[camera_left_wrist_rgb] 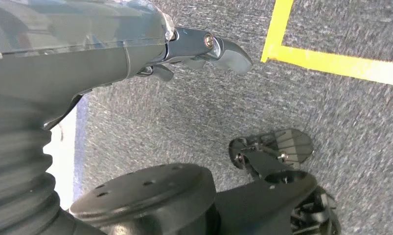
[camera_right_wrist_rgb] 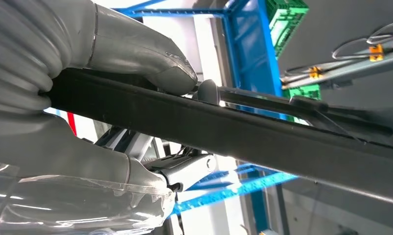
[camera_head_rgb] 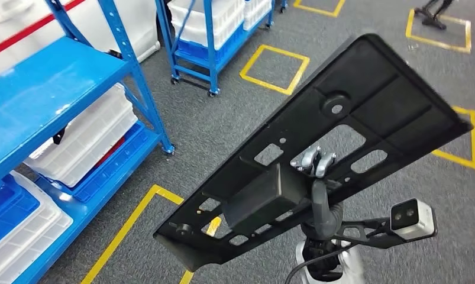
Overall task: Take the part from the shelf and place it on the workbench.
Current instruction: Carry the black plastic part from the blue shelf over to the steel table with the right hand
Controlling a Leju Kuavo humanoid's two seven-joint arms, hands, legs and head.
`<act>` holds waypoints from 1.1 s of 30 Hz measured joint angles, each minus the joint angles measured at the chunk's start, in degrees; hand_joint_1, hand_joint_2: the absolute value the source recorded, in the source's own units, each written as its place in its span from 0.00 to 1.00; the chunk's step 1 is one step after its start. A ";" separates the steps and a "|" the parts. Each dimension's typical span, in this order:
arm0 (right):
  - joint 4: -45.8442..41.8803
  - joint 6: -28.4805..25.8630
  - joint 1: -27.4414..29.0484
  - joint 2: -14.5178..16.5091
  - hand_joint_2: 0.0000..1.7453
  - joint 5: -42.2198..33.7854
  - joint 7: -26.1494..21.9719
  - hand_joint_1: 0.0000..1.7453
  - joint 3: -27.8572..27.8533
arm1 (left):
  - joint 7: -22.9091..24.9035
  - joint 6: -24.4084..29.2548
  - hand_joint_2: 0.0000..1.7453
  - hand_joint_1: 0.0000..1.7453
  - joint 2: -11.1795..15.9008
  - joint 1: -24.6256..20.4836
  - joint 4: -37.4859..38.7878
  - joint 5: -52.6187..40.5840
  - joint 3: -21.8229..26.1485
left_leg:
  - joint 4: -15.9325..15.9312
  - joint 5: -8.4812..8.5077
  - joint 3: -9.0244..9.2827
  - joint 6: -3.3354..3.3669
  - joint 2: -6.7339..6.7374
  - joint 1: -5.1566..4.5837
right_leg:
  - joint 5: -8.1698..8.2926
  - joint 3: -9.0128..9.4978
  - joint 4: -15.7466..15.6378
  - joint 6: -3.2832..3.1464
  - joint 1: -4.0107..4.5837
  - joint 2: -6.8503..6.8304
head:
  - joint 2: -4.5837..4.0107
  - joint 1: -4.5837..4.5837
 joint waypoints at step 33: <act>-0.11 -0.23 2.22 1.67 1.00 1.92 1.20 1.00 -1.22 | 2.87 -0.95 1.00 0.00 1.05 -0.56 -0.02 -6.38 -4.36 | 0.73 -0.40 -0.44 -1.34 0.45 0.48 | -0.03 -0.35 -0.01 -0.53 -0.16 0.83 | 0.00 0.10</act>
